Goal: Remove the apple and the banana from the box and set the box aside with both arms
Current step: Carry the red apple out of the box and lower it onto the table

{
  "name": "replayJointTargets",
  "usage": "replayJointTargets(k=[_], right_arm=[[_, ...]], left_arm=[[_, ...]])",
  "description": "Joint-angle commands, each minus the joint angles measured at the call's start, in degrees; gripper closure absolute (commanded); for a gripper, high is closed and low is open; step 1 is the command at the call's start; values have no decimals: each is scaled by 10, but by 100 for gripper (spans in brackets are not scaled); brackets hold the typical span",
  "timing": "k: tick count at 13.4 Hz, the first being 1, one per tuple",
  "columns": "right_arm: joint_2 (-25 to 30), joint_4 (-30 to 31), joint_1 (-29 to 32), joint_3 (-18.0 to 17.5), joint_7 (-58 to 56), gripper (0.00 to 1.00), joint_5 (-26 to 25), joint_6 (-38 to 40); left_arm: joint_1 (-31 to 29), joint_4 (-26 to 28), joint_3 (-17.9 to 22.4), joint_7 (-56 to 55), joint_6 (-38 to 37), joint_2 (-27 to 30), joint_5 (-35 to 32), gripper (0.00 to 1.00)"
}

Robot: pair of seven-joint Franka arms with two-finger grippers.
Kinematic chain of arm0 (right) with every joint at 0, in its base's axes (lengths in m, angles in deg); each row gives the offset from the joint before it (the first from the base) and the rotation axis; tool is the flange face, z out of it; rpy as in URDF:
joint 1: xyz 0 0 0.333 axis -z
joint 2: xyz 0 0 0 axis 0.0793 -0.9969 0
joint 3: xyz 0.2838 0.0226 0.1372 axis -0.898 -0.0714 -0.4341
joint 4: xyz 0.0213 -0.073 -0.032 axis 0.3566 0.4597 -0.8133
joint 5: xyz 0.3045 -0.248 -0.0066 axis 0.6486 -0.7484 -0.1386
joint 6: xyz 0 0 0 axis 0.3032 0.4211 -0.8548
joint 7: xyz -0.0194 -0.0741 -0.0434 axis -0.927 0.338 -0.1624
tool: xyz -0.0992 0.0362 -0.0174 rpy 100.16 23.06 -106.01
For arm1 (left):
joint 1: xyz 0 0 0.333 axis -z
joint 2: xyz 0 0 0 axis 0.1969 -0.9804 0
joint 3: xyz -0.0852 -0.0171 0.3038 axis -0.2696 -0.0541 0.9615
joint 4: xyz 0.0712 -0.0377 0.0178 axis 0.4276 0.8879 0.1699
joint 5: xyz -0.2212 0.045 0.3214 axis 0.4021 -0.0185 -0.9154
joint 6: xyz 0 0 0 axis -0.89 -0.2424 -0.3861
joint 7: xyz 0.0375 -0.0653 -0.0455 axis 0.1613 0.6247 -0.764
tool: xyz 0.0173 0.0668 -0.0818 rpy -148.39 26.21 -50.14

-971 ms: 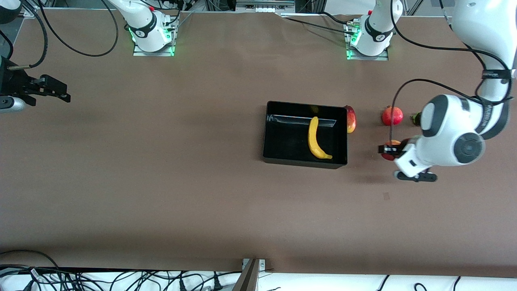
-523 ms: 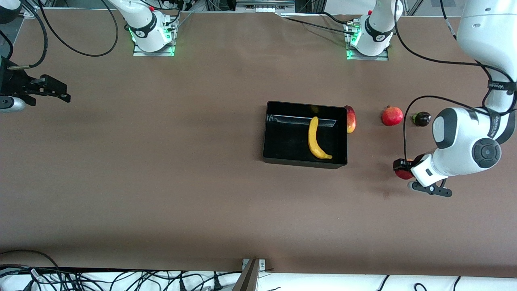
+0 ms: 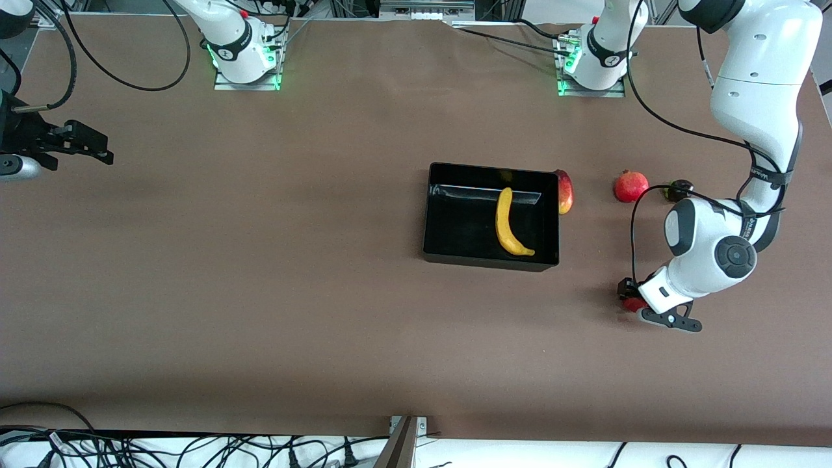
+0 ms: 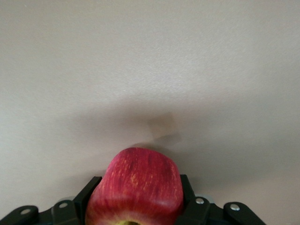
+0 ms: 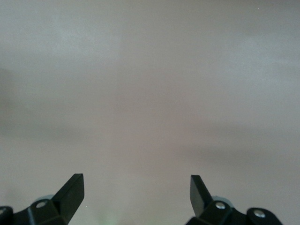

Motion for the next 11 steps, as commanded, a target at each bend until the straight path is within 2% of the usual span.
replayJointTargets(k=[1,2,6,9,10,11], right_arm=[[-1,-7,6,-1,-7,0,8,7],[-1,-7,6,-1,-7,0,8,7],[-1,-7,6,-1,-7,0,8,7],[-1,-7,6,-1,-7,0,9,7],[-1,-7,6,-1,-7,0,9,7],[-1,-7,6,-1,-7,0,9,7]], left_arm=[[6,-14,15,-11,4,-21,-52,33],[6,-14,18,-13,0,-17,-51,0],[9,-23,17,-63,-48,1,-43,0],[23,-33,6,-131,-130,38,-42,0],[37,-33,4,-169,-154,52,-36,0],[52,-33,4,-206,-167,66,0,0]])
